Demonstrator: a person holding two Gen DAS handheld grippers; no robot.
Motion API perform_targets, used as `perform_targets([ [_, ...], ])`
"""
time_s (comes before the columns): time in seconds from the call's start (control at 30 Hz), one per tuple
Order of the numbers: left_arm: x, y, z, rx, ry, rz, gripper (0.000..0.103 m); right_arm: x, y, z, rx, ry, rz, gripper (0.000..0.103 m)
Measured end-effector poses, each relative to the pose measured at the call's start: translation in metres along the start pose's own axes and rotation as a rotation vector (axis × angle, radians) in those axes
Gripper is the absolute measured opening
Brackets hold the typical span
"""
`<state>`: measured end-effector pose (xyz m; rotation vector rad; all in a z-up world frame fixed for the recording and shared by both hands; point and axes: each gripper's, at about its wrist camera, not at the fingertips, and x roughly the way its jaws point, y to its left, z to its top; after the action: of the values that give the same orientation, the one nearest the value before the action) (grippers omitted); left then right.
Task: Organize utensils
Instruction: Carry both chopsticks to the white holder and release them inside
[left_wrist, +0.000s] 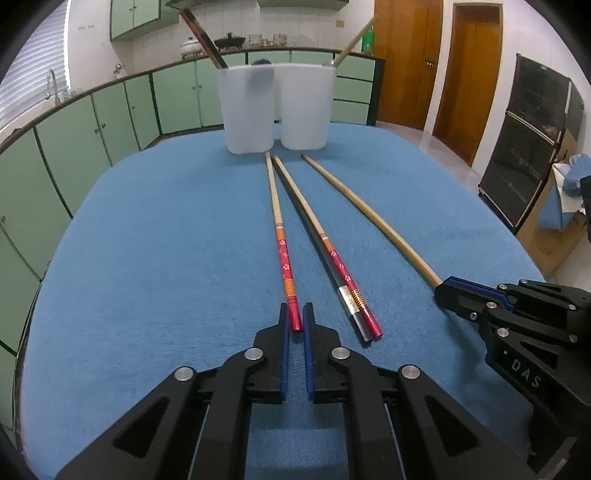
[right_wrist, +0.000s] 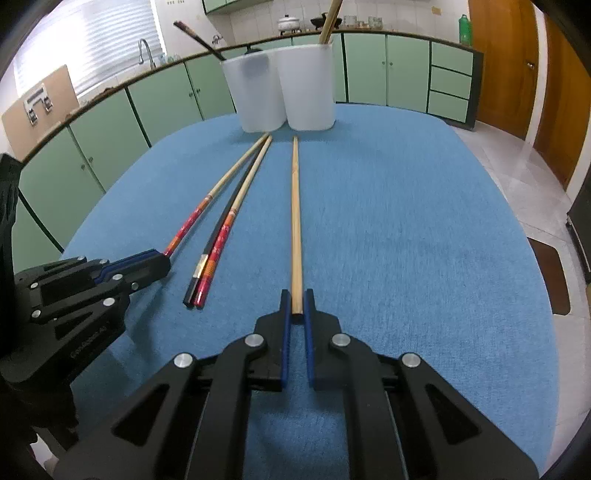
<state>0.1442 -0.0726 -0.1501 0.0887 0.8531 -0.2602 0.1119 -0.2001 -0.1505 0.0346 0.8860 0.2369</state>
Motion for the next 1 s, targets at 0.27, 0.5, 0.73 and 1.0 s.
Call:
perform_targets([
  [0.27,-0.037,0.003,0.008,0.025,-0.087,0.022,0.007,-0.026,0.004,0.007,-0.045,-0.071,-0.024,0.006],
  [0.5,-0.075,0.009,0.029,0.018,-0.191,0.026,0.006,-0.054,0.001,0.032,-0.039,-0.144,-0.014,0.006],
  [0.73,-0.104,0.015,0.062,0.012,-0.293,0.010,0.006,-0.081,0.001,0.064,-0.042,-0.210,0.016,0.006],
  [1.0,-0.123,0.022,0.097,0.038,-0.367,-0.005,0.005,-0.109,0.006,0.117,-0.093,-0.279,0.033,0.006],
])
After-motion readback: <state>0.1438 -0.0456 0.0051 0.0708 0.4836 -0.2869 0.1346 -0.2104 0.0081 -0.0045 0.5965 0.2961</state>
